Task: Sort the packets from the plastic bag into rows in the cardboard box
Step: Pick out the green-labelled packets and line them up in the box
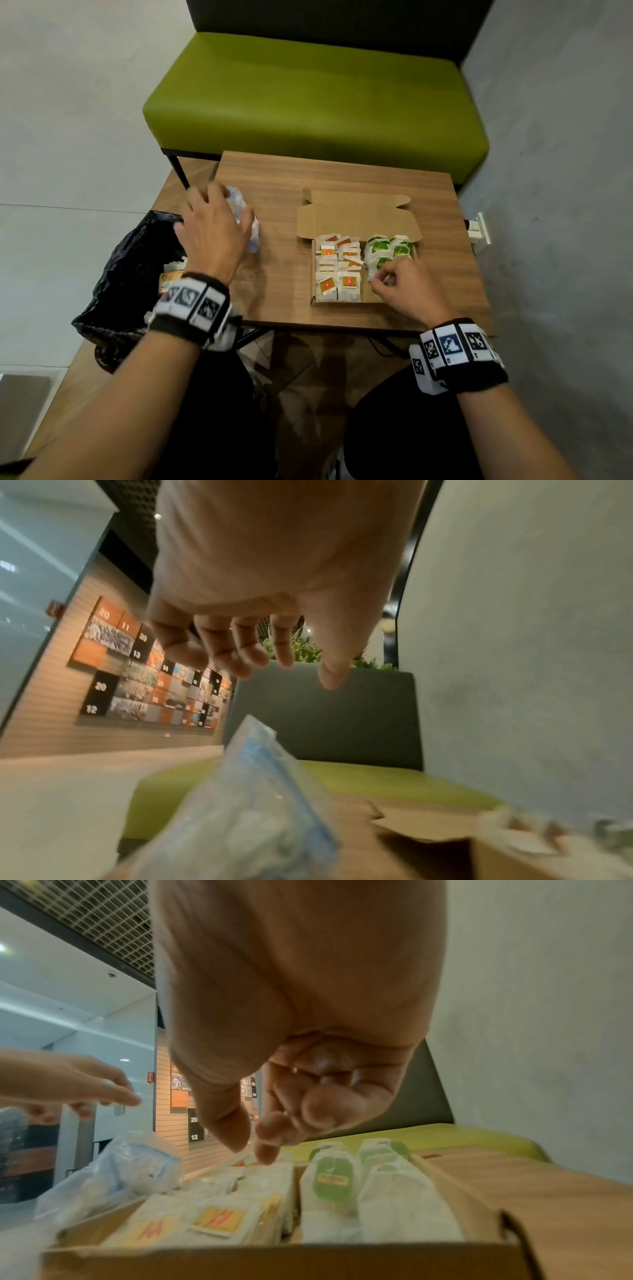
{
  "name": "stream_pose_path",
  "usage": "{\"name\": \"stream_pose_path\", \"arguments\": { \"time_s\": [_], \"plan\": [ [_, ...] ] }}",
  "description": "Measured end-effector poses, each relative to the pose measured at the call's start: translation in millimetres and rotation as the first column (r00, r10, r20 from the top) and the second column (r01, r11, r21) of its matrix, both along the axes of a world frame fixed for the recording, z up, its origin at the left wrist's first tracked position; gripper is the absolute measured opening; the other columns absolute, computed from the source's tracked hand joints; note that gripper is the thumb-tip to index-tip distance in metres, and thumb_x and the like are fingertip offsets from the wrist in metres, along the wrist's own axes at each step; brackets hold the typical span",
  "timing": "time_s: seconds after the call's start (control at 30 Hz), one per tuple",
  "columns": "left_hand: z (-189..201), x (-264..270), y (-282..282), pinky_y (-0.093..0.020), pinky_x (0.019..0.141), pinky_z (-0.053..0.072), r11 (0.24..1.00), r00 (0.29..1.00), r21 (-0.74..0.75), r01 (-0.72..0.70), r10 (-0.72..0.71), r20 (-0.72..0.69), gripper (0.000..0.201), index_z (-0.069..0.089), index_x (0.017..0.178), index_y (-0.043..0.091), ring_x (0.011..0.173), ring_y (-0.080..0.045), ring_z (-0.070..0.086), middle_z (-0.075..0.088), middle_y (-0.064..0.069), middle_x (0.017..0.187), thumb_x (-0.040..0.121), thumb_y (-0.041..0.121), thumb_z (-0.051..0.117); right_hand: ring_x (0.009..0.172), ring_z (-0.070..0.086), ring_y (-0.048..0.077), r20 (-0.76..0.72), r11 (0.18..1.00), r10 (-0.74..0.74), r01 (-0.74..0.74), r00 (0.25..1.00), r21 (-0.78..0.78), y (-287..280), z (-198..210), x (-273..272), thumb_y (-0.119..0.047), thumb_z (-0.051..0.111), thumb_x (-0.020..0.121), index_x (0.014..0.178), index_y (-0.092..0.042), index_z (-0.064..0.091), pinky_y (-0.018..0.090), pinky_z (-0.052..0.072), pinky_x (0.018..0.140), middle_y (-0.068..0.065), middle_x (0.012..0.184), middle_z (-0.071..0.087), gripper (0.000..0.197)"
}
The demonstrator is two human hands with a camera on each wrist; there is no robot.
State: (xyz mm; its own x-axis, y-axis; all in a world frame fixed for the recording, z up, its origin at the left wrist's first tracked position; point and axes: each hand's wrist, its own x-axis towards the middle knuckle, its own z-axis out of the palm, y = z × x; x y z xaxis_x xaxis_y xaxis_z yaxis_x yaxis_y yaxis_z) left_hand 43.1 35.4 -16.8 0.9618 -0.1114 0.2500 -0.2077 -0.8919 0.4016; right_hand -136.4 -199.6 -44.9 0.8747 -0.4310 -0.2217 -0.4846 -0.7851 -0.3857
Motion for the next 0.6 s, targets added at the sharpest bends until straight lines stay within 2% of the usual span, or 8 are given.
{"name": "stream_pose_path", "arguments": {
  "time_s": [0.1,0.2,0.3,0.4,0.5,0.6],
  "plan": [
    [-4.9,34.6,-2.6,-0.056,0.085,0.044,0.986,0.981,0.167,-0.007,0.039,-0.189,0.056,0.040,0.126,0.016,0.109,-0.043,0.056,0.052,-0.018,0.124,0.088,0.054,0.057,0.065,0.058,0.004,0.036,1.000,0.015,-0.016,0.999,0.016,20.7,4.9,5.2,-0.038,0.064,0.090,0.089,-0.028,0.073,0.029,0.052,0.063,-0.013,0.065,0.061,0.014],
    [-17.9,42.4,2.8,-0.055,0.084,0.049,0.985,0.952,0.150,0.080,-0.031,-0.304,0.048,0.035,0.125,0.018,0.102,-0.045,0.061,0.059,-0.022,0.118,0.090,0.041,0.057,0.068,0.060,0.007,0.071,0.999,0.040,-0.042,0.997,0.027,45.0,10.9,17.3,-0.039,0.061,0.090,0.094,-0.028,0.073,0.034,0.057,0.071,-0.011,0.065,0.063,0.016],
    [-24.4,35.7,18.3,-0.047,0.073,0.048,0.995,0.952,0.049,0.087,-0.069,-0.299,0.047,0.033,0.127,0.020,0.094,-0.046,0.061,0.061,-0.024,0.111,0.087,0.017,0.057,0.080,0.062,0.010,0.124,0.994,0.105,-0.107,0.987,0.009,67.5,16.9,32.9,-0.038,0.059,0.091,0.099,-0.029,0.073,0.035,0.055,0.075,-0.012,0.077,0.064,0.018],
    [-24.5,20.3,32.7,-0.044,0.070,0.043,0.988,0.953,-0.012,0.154,-0.151,-0.264,0.054,0.035,0.130,0.020,0.093,-0.045,0.060,0.061,-0.023,0.110,0.082,0.001,0.053,0.094,0.056,0.013,0.192,0.982,0.182,-0.187,0.964,0.007,88.9,15.5,51.4,-0.035,0.056,0.093,0.107,-0.028,0.071,0.035,0.051,0.076,-0.009,0.096,0.056,0.021],
    [-22.1,1.6,45.2,-0.041,0.068,0.038,0.974,0.952,-0.022,0.227,-0.227,-0.206,0.052,0.036,0.126,0.023,0.089,-0.043,0.059,0.059,-0.019,0.116,0.082,-0.003,0.046,0.107,0.047,0.014,0.249,0.969,0.231,-0.245,0.940,0.025,111.6,10.4,71.3,-0.029,0.059,0.093,0.109,-0.028,0.071,0.035,0.049,0.078,-0.004,0.107,0.045,0.020],
    [-23.0,-7.7,58.0,-0.039,0.069,0.036,0.958,0.940,-0.012,0.288,-0.285,-0.188,0.040,0.042,0.122,0.020,0.092,-0.040,0.058,0.056,-0.013,0.116,0.088,-0.002,0.046,0.120,0.038,0.020,0.303,0.964,0.225,-0.256,0.926,0.067,132.5,3.5,86.7,-0.029,0.063,0.092,0.104,-0.028,0.075,0.038,0.045,0.092,0.000,0.123,0.043,0.017]
  ]
}}
